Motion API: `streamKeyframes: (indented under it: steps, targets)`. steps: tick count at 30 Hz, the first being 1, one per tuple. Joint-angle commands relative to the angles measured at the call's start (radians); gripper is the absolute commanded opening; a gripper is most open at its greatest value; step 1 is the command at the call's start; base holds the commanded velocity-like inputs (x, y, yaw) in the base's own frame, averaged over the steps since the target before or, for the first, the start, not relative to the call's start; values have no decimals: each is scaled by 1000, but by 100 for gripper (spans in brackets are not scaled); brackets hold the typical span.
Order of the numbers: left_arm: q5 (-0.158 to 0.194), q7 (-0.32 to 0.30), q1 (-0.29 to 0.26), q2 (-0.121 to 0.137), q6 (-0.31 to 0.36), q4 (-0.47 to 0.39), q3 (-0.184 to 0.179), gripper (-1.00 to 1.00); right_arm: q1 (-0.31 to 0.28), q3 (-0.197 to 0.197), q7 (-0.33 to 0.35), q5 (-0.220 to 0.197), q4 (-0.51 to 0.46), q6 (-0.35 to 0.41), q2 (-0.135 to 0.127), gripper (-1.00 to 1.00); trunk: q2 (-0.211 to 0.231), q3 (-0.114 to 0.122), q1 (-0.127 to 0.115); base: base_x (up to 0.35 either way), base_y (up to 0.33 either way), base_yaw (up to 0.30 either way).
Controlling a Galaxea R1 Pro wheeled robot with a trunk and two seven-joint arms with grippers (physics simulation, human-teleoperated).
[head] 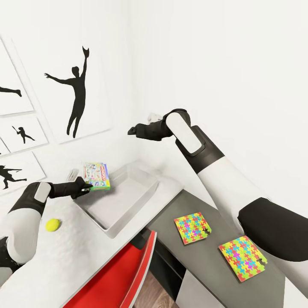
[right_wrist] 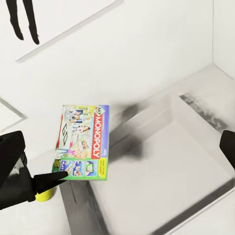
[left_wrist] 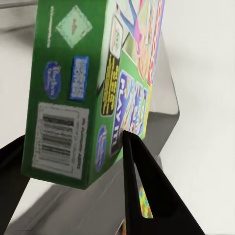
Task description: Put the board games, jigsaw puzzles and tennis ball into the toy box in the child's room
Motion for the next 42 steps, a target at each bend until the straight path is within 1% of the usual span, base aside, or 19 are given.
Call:
streamKeyframes:
  steps: [1,5,8,12,16,18,21,24,28,30,32,33,35,36,38,39,40,42]
  targets:
    - [-8,-4,-2,-4,5,0,7,-100,-1,1,-10,-10,-1,0,0,100,-2,-2,1,0,0,0]
    - [-8,4,-3,-24,2,-1,7,-100,-1,2,-10,-10,-1,0,0,100,-2,-2,1,0,0,0]
    - [-7,6,-3,-40,-13,-2,7,-100,-1,2,-10,-10,-1,0,0,100,-2,-2,1,0,0,0]
    - [-6,11,-3,-65,-27,-3,6,-100,-2,2,-10,-10,-3,0,0,100,-2,-2,1,0,0,0]
    - [-4,27,-3,-85,-45,-3,7,-100,-2,1,-10,-9,-30,0,0,100,-2,-2,1,0,0,0]
    - [-3,49,-3,-97,-65,-3,8,-100,-1,1,-11,-9,-44,0,0,100,-2,-2,1,0,0,0]
    - [-1,78,-3,-108,-77,-3,10,-100,-1,1,-11,-9,-50,0,0,100,-2,-2,1,0,0,0]
    - [1,116,-4,-128,-87,-3,15,-100,-1,0,-10,-10,-52,0,0,100,-2,-2,1,0,0,0]
    - [15,144,-5,-151,-124,-3,17,-100,-1,0,-10,-10,-54,0,0,100,-2,-2,1,0,0,0]
    - [21,174,-5,-162,-140,-3,18,-100,-1,0,-10,-10,-54,0,0,100,-2,-2,1,0,0,0]
    - [30,199,-5,-168,-145,-3,20,-100,-1,0,-10,-9,-54,0,0,100,-2,-2,1,0,0,0]
    - [46,214,-5,-174,-148,-3,20,-100,-1,1,-10,-9,-54,0,0,100,-2,-2,1,0,0,0]
    - [96,245,-5,-191,-152,-3,21,-100,-1,1,-10,-10,-55,-1,0,100,-2,-2,1,0,0,0]
    - [110,254,-5,-196,-153,-3,21,-100,-1,1,-10,-10,-55,-1,0,100,-2,-2,1,0,0,0]
    - [159,299,-5,-211,-168,-3,22,-100,-1,2,-10,-10,-55,-2,0,100,-2,-2,1,0,0,0]
    - [168,312,-5,-215,-178,-3,22,-100,-1,2,-10,-10,-55,-2,0,100,-2,-2,1,0,0,0]
    - [181,340,-5,-222,-205,-3,22,-100,-1,2,-10,-10,-55,-2,0,100,-2,-2,1,0,0,0]
    - [196,389,-5,-239,-252,-3,22,-100,-1,2,-10,-9,-55,-3,0,100,-2,-2,1,0,0,0]
